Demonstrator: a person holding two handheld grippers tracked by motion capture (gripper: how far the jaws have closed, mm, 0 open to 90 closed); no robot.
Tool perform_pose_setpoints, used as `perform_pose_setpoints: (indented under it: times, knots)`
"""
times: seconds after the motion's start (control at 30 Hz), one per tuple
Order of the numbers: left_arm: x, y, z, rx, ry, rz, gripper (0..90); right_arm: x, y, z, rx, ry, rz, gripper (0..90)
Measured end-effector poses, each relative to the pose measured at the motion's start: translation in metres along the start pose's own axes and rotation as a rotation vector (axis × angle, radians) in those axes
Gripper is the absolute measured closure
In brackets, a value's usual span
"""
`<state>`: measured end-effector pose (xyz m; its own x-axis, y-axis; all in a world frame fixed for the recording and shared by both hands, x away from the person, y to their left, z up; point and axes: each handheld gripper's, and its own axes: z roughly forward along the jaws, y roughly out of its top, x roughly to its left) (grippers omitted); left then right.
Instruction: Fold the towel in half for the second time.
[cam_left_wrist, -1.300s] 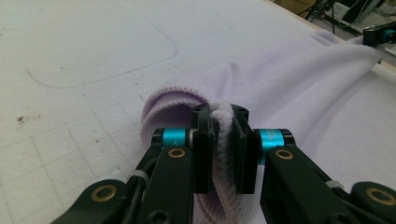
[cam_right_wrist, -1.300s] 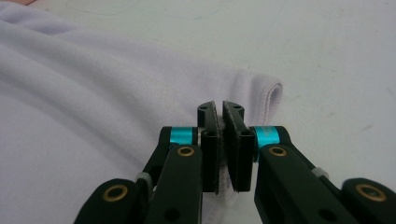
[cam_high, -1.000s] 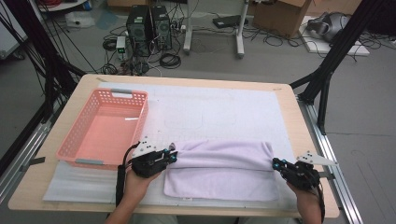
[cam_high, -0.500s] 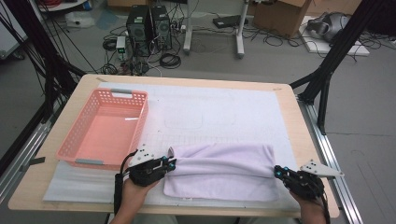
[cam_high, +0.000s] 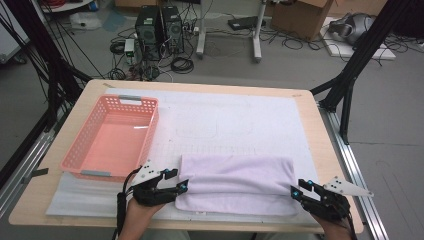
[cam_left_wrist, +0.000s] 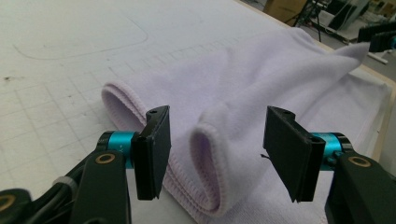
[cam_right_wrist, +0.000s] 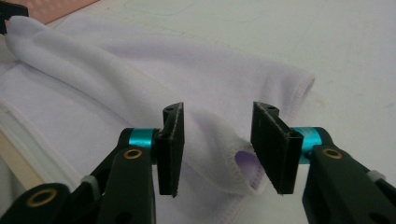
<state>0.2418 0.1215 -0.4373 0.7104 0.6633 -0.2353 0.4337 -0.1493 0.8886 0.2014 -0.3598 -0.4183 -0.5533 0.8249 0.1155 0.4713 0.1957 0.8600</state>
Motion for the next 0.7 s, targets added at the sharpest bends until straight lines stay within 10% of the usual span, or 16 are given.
perform_pose_setpoints:
  times: [0.13,0.23,0.7]
  knots:
    - [0.001,-0.004,0.014,0.079,0.009,0.001,67.2,-0.001,-0.002,0.017,0.066,-0.001,-0.009,57.8]
    - [-0.002,-0.008,0.017,0.096,0.005,0.007,81.2,-0.003,-0.005,0.022,0.117,0.006,-0.029,79.1]
    - [-0.008,-0.011,-0.023,0.032,-0.103,-0.024,77.6,0.005,-0.02,-0.03,0.065,0.062,-0.011,85.8]
